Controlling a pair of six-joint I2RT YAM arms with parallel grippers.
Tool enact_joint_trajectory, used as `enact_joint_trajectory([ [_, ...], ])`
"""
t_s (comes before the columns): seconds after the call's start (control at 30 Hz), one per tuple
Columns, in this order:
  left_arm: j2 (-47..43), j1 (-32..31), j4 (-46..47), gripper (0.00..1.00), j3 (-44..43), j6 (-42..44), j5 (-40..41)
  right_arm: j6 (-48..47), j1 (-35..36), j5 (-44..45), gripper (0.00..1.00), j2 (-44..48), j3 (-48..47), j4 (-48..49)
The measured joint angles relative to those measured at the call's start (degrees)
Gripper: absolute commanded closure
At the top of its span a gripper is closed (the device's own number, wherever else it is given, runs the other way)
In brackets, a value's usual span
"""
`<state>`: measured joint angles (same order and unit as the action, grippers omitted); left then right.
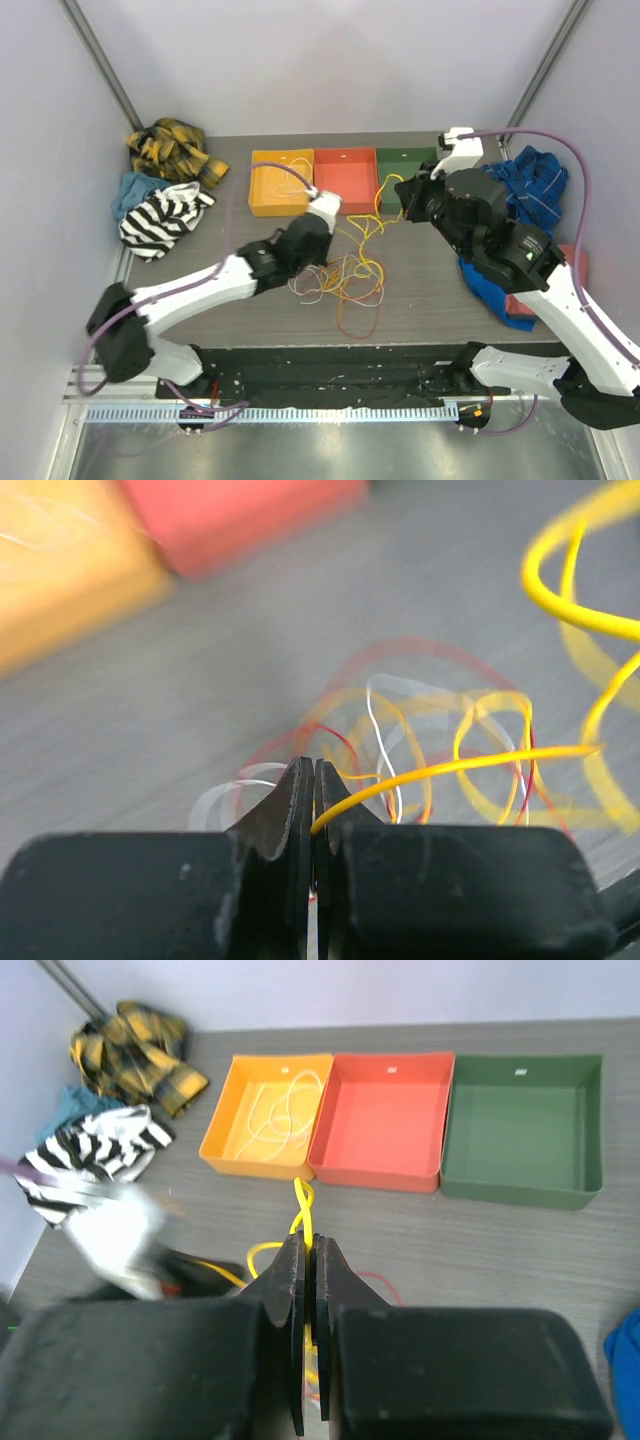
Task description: Untangle the cables
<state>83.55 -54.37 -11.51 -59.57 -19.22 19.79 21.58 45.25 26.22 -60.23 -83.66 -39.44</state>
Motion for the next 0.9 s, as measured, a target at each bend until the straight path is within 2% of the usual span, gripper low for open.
enact_joint_trajectory([
  [0.13,-12.2,4.4,-8.2,1.00,-8.2,1.3,7.2,-1.3,0.0,2.1,0.99,0.0,-4.0,-0.5],
  [0.23,-16.9,10.3,-12.6,1.00,-15.4,1.5,11.7,-2.2,0.0,3.0,0.99,0.0,-7.6,-1.1],
  [0.37,-19.4,13.7,-17.9,1.00,-17.5,1.4,16.4,-3.3,0.0,3.6,0.99,0.0,-11.9,-2.3],
  [0.67,-14.3,20.1,-29.1,1.00,-16.4,-0.4,16.2,-5.5,0.0,5.0,0.99,-0.5,-19.2,-4.8],
  [0.9,-8.8,20.2,-29.7,1.00,-5.9,-5.8,11.3,-4.7,0.0,4.1,0.99,0.8,-14.1,-4.3],
])
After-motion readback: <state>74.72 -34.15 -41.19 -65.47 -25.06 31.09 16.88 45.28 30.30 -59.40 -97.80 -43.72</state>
